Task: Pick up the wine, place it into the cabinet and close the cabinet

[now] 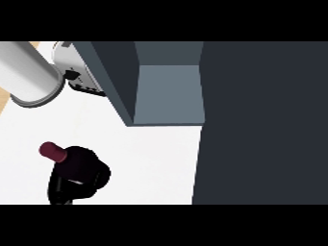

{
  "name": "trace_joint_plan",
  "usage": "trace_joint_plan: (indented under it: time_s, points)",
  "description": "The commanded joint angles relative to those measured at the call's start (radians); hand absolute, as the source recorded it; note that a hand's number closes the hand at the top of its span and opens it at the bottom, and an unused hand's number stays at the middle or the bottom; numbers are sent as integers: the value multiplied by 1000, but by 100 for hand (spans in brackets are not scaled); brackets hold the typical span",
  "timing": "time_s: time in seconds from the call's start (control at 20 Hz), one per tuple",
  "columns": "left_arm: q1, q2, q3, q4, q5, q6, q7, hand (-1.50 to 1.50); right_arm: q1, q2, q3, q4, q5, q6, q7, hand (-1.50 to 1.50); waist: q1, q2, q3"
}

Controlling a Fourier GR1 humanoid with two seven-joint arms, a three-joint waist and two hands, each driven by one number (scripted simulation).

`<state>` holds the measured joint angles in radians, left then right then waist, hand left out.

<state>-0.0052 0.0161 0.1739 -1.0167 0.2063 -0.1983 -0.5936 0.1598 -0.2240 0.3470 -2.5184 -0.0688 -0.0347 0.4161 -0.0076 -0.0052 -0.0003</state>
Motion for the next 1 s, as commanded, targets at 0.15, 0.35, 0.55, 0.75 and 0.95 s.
trace_joint_plan:
  time_s: [0.15, 0.35, 0.55, 0.75, 0.95]
  points:
    - [51, -8, -22, -153, 77, -74, -37, 150, 5, -3, -42, -192, -87, -12, 107, -150, 7, 1, 0]
    - [92, -16, -126, -298, 89, -20, 25, 150, 42, 2, 10, -211, -33, -18, 103, -150, 2, -1, 1]
    - [82, -16, -164, -402, 118, 30, 148, 150, 10, -7, -13, -206, -78, -3, 133, -150, 3, 1, 1]
    - [67, -16, -327, -524, 108, 226, 208, 150, 9, 10, 11, -190, -35, -20, 114, -150, -2, 0, 1]
    - [55, -16, -457, -616, 91, 373, 267, 150, 32, 2, -2, -211, -68, -6, 110, -150, -6, -2, 1]
